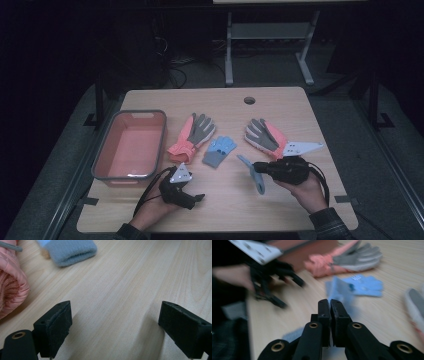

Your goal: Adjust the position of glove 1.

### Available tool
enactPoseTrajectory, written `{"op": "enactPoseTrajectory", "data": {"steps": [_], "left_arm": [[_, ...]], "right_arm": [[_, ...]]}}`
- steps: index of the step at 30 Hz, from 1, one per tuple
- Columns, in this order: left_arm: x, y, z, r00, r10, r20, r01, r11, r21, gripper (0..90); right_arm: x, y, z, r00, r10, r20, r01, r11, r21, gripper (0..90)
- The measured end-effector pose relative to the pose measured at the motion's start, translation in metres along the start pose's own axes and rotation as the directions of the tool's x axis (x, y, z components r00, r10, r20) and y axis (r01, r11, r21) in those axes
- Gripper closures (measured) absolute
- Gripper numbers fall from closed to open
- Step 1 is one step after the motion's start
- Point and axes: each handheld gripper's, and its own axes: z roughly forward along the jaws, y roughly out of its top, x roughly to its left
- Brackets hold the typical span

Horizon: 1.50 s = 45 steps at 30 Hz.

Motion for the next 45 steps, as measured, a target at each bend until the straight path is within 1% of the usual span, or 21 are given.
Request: {"op": "enactPoseTrajectory", "data": {"steps": [1, 2, 3, 5, 8, 11, 12, 13, 15, 17, 18, 19, 23, 26, 28, 33, 37, 41, 42, 43, 45], "left_arm": [[0.000, 0.000, 0.000, 1.0000, 0.002, -0.001, -0.002, 1.0000, 0.002, 11.0], [0.000, 0.000, 0.000, 1.0000, 0.006, 0.001, -0.006, 1.0000, 0.004, 11.0], [0.000, 0.000, 0.000, 1.0000, 0.006, 0.001, -0.006, 1.0000, 0.005, 11.0], [0.001, 0.001, 0.000, 0.9999, 0.011, 0.003, -0.011, 0.9999, 0.007, 11.0], [0.001, 0.001, 0.001, 0.9999, 0.011, 0.003, -0.011, 0.9999, 0.004, 11.0], [0.001, 0.001, 0.000, 1.0000, 0.009, 0.003, -0.009, 0.9999, 0.005, 11.0], [0.001, 0.001, 0.000, 0.9999, 0.010, 0.003, -0.010, 0.9999, 0.005, 11.0], [0.001, 0.001, 0.001, 0.9999, 0.011, 0.003, -0.011, 0.9999, 0.004, 11.0], [0.001, 0.001, 0.001, 0.9999, 0.011, 0.003, -0.011, 0.9999, 0.004, 11.0], [0.001, 0.001, 0.000, 0.9999, 0.010, 0.003, -0.010, 0.9999, 0.006, 11.0], [0.001, 0.001, 0.000, 1.0000, 0.010, 0.003, -0.010, 0.9999, 0.005, 11.0], [0.001, 0.001, 0.000, 0.9999, 0.010, 0.003, -0.010, 0.9999, 0.005, 11.0], [0.001, 0.001, 0.001, 0.9999, 0.010, 0.003, -0.010, 0.9999, 0.004, 11.0], [0.000, 0.001, 0.001, 0.9999, 0.010, 0.003, -0.010, 0.9999, 0.004, 11.0], [0.000, 0.001, 0.001, 0.9999, 0.010, 0.003, -0.010, 0.9999, 0.003, 11.0], [0.000, 0.001, 0.001, 0.9999, 0.010, 0.003, -0.010, 0.9999, 0.003, 11.0], [0.000, 0.001, 0.001, 0.9999, 0.010, 0.003, -0.010, 0.9999, 0.004, 11.0], [0.000, 0.001, 0.000, 0.9999, 0.010, 0.003, -0.010, 0.9999, 0.004, 11.0], [0.000, 0.001, 0.000, 0.9999, 0.010, 0.003, -0.010, 0.9999, 0.004, 11.0], [0.000, 0.001, 0.000, 0.9999, 0.010, 0.003, -0.010, 0.9999, 0.005, 11.0], [0.000, 0.001, 0.000, 0.9999, 0.011, 0.004, -0.011, 0.9999, 0.005, 11.0]], "right_arm": [[-0.005, -0.006, 0.002, 0.9989, 0.018, 0.043, -0.020, 0.9982, 0.056, 85.4], [-0.012, -0.013, 0.004, 0.9963, 0.023, 0.083, -0.031, 0.9946, 0.099, 85.4], [-0.018, -0.021, 0.004, 0.9901, 0.014, 0.140, -0.033, 0.9898, 0.138, 85.5], [-0.025, -0.026, 0.002, 0.9850, 0.021, 0.171, -0.051, 0.9834, 0.174, 85.3], [-0.030, -0.029, 0.000, 0.9762, 0.042, 0.213, -0.083, 0.9787, 0.188, 80.1], [-0.030, -0.030, 0.001, 0.9707, 0.019, 0.239, -0.071, 0.9755, 0.208, 77.0], [-0.030, -0.030, 0.002, 0.9688, 0.019, 0.247, -0.074, 0.9733, 0.217, 77.0], [-0.030, -0.030, 0.002, 0.9686, 0.004, 0.249, -0.062, 0.9723, 0.226, 77.5], [-0.030, -0.031, 0.003, 0.9728, 0.001, 0.232, -0.057, 0.9705, 0.234, 84.1], [-0.030, -0.032, 0.004, 0.9757, -0.006, 0.219, -0.052, 0.9639, 0.261, 88.4], [-0.030, -0.033, 0.005, 0.9756, -0.016, 0.219, -0.047, 0.9601, 0.276, 89.6], [-0.029, -0.034, 0.006, 0.9749, -0.028, 0.221, -0.039, 0.9562, 0.290, 89.9], [-0.030, -0.040, 0.004, 0.9720, -0.040, 0.232, -0.042, 0.9402, 0.338, 90.0], [-0.030, -0.046, 0.007, 0.9769, -0.043, 0.209, -0.039, 0.9259, 0.376, 90.0], [-0.028, -0.046, 0.009, 0.9812, -0.044, 0.188, -0.033, 0.9229, 0.384, 90.0], [-0.016, -0.042, 0.018, 0.9893, -0.071, 0.127, 0.015, 0.9187, 0.395, 90.0], [-0.003, -0.038, 0.029, 0.9943, -0.084, 0.065, 0.052, 0.9173, 0.395, 90.0], [0.009, -0.035, 0.040, 0.9953, -0.096, 0.014, 0.083, 0.9186, 0.386, 90.0], [0.009, -0.035, 0.040, 0.9953, -0.096, 0.014, 0.083, 0.9186, 0.386, 90.0], [0.016, -0.033, 0.046, 0.9942, -0.108, -0.010, 0.103, 0.9155, 0.389, 89.9], [0.019, -0.032, 0.050, 0.9914, -0.130, -0.018, 0.126, 0.9117, 0.391, 89.9]]}}
